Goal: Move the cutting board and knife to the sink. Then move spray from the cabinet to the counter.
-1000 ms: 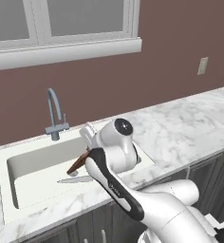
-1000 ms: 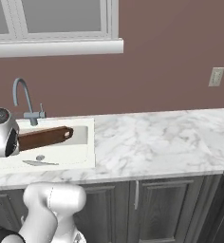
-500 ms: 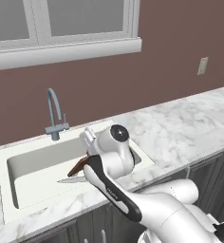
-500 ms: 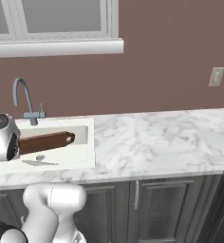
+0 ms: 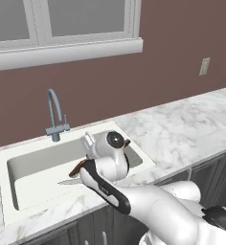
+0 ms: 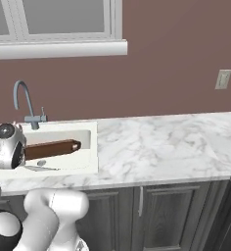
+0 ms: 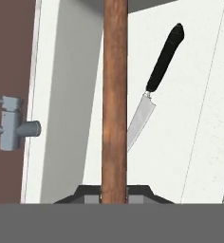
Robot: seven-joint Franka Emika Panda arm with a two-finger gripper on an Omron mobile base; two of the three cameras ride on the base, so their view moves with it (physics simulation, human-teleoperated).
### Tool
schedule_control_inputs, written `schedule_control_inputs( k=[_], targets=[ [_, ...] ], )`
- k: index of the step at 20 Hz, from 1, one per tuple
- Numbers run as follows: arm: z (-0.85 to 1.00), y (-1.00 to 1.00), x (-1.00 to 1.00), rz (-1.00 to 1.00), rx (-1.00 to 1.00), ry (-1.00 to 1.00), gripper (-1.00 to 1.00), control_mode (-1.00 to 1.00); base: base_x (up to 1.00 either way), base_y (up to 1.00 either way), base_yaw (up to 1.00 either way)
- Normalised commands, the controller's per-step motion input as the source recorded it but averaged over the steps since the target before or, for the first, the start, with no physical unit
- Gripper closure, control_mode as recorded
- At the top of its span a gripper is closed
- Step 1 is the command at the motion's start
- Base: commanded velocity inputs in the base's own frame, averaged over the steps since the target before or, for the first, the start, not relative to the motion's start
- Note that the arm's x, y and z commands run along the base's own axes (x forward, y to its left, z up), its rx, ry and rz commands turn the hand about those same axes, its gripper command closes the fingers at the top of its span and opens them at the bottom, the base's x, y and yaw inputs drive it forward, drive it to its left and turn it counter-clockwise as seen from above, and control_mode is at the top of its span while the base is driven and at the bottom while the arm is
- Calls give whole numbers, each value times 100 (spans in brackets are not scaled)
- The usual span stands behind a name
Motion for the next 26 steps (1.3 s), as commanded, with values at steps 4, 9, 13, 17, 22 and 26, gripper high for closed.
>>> schedule_control_inputs(
  k=[4,9,13,17,22,26],
  targets=[
    [-29,6,39,-2,0,0,100,-100,0,0,0],
    [-26,9,40,-2,0,0,100,-100,0,0,0],
    [-25,13,42,-2,0,0,100,-100,0,0,0],
    [-26,14,36,-1,0,0,100,-100,0,0,0],
    [-34,8,31,-1,0,0,100,-100,0,0,0],
    [-31,3,17,0,0,0,100,-100,0,0,0]
  ],
)
